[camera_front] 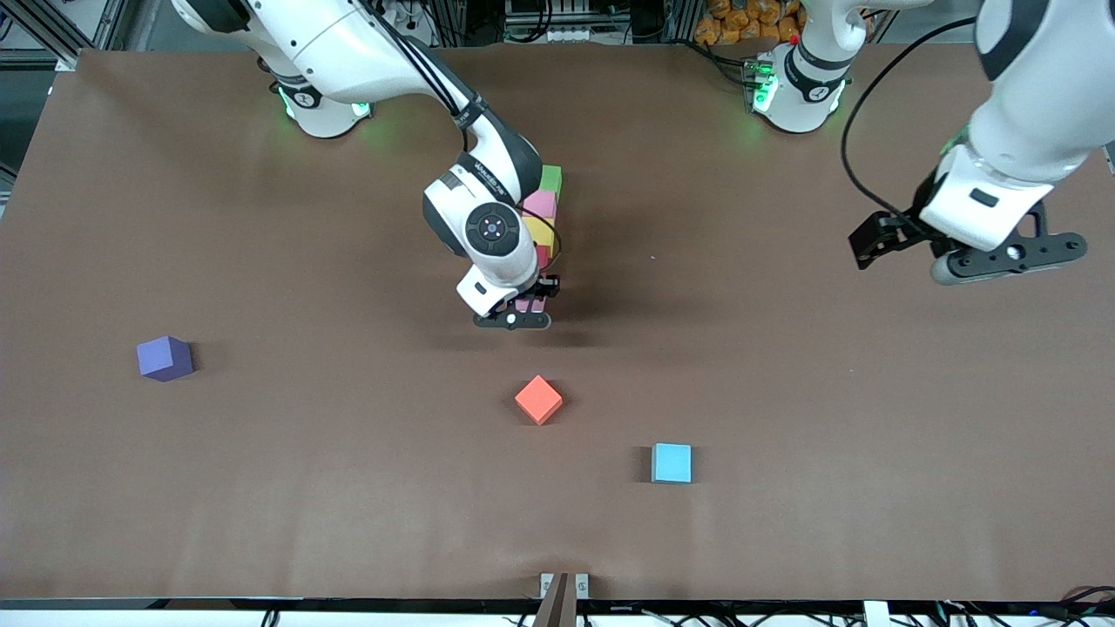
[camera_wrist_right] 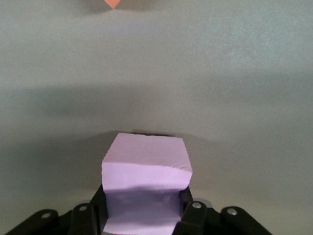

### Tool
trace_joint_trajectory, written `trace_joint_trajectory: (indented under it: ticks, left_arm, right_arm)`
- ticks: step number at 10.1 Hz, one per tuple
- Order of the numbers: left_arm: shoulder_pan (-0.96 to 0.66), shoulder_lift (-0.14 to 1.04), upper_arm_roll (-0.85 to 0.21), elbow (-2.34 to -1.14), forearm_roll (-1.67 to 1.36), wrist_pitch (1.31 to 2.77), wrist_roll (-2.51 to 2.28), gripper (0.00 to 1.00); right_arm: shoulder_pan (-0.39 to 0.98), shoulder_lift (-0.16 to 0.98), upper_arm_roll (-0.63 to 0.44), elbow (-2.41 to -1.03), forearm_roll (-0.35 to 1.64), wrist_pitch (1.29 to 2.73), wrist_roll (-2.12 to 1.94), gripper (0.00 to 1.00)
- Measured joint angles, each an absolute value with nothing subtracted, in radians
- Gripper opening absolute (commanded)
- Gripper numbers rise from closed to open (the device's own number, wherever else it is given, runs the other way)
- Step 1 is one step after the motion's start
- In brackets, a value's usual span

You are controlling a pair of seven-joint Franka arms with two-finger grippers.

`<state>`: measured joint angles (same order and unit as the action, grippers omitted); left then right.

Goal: Arrange blocks into number 1

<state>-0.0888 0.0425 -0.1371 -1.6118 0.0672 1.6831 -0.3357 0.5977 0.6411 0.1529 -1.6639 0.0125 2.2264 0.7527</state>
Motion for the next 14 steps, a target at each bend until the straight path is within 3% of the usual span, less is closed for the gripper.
trace_joint_trajectory:
  ticks: [6,7,8,14]
  left_arm:
    - [-0.03,0.039,-0.102,-1.556,0.064,1.611,-0.157,1.0]
    - [-0.031,0.032,-0.103,-1.551,0.063,1.61,-0.156,1.0]
    - [-0.031,0.019,-0.103,-1.547,0.062,1.608,-0.156,1.0]
    - [-0.014,-0.005,-0.098,-1.548,0.038,1.601,-0.156,1.0]
  right_arm:
    - [0.602,0.648,0.179,-1.692,-0.023,2.225,0.819,0.03]
    - [0.602,0.651,0.18,-1.692,-0.026,2.225,0.82,0.77]
    - [0.602,0.652,0.18,-1.692,-0.026,2.226,0.821,1.0]
    - [0.572,0.608,0.175,-1.653,-0.028,2.209,0.827,1.0]
